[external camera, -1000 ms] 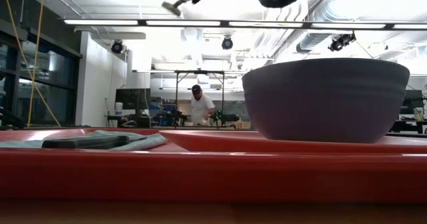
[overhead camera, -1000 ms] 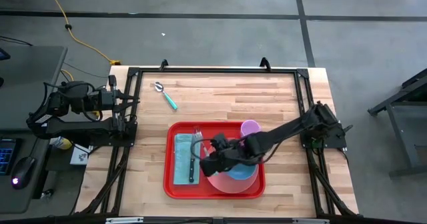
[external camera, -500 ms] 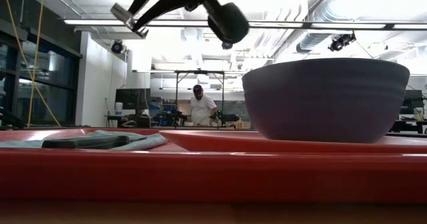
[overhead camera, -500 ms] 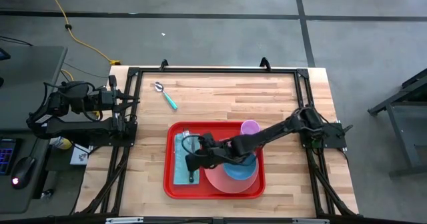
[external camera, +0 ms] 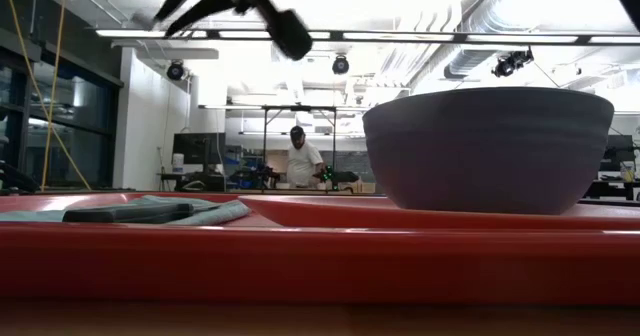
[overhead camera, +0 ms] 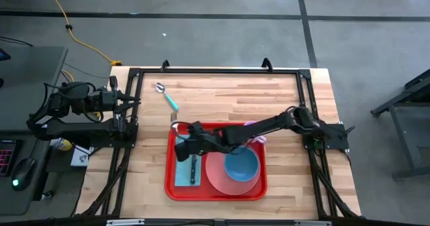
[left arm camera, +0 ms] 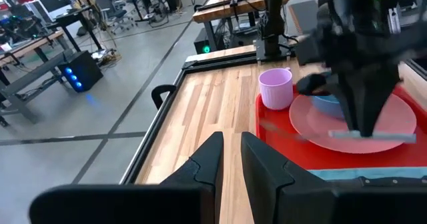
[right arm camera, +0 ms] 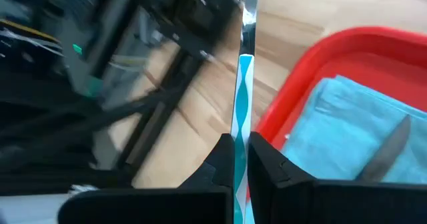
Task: Set up tray
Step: Put the blue fork on the blue napkin to the left of the black knife
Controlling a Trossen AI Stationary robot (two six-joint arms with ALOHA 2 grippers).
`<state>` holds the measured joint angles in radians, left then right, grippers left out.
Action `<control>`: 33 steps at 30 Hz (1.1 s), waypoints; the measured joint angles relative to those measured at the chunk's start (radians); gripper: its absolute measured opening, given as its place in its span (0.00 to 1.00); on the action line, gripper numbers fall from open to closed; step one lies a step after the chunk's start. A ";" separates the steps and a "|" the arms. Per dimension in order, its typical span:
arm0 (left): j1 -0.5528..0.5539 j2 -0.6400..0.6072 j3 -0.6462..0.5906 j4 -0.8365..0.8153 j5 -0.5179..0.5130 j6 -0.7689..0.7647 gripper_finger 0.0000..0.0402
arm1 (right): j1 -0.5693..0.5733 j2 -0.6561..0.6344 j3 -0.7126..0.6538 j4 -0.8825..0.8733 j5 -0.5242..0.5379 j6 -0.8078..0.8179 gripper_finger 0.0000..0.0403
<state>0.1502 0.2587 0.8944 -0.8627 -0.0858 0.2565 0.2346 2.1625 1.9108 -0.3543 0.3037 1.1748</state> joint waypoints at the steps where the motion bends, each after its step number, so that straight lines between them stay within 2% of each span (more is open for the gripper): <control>1: 0.000 0.000 0.000 0.000 0.000 0.000 0.21 | -0.003 0.031 0.044 -0.036 -0.009 -0.006 0.00; 9: 0.000 0.000 0.000 0.000 0.001 -0.030 0.21 | -0.006 0.244 0.448 -0.408 -0.003 0.030 0.00; 13: 0.000 0.000 0.000 0.000 0.001 -0.048 0.21 | -0.010 0.231 0.381 -0.383 0.016 0.110 0.00; 24: 0.000 0.000 0.000 0.001 -0.002 -0.109 0.21 | -0.004 0.255 0.379 -0.412 0.069 0.251 0.00; 33: 0.000 0.000 0.000 0.001 -0.003 -0.131 0.21 | 0.008 0.305 0.379 -0.382 0.023 0.316 0.00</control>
<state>0.1502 0.2584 0.8948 -0.8619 -0.0887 0.1257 0.2430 2.4674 2.2898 -0.7361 0.3263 1.4905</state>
